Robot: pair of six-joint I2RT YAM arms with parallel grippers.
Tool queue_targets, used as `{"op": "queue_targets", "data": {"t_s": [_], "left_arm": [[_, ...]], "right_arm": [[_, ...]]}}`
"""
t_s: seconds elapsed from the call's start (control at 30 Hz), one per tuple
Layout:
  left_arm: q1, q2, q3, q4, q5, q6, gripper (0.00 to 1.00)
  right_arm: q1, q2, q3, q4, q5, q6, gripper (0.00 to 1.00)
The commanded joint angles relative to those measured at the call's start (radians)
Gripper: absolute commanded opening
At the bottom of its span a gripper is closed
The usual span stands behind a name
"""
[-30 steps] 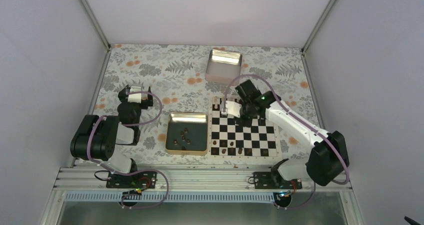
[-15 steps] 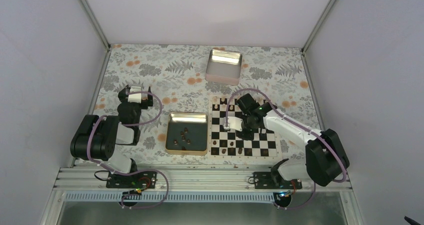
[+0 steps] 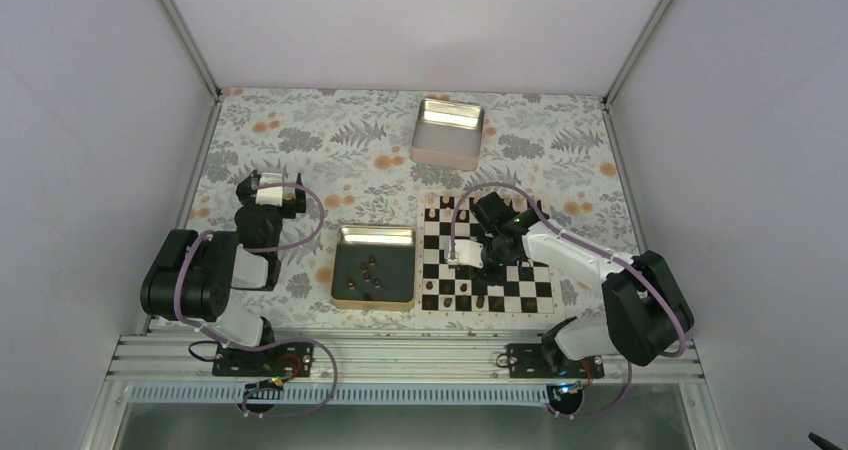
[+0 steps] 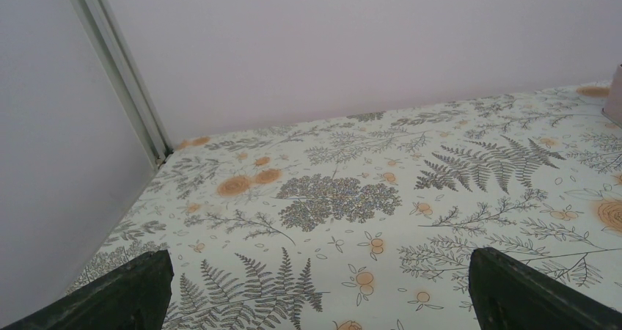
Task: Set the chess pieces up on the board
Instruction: Place the chess piece on the chessboard.
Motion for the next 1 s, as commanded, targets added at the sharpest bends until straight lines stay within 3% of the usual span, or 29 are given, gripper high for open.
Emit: {"op": "queue_targets", "data": {"t_s": [0.0,0.97], "left_arm": [[-0.004,0.009,0.004,0.037,0.008,0.003,1.00],[-0.004,0.009,0.003,0.038,0.007,0.002,1.00]], "right_arm": [[-0.010,0.012,-0.030,0.017,-0.030,-0.017,0.08],[-0.010,0.057,-0.031,-0.019,-0.040,-0.031,0.09]]}}
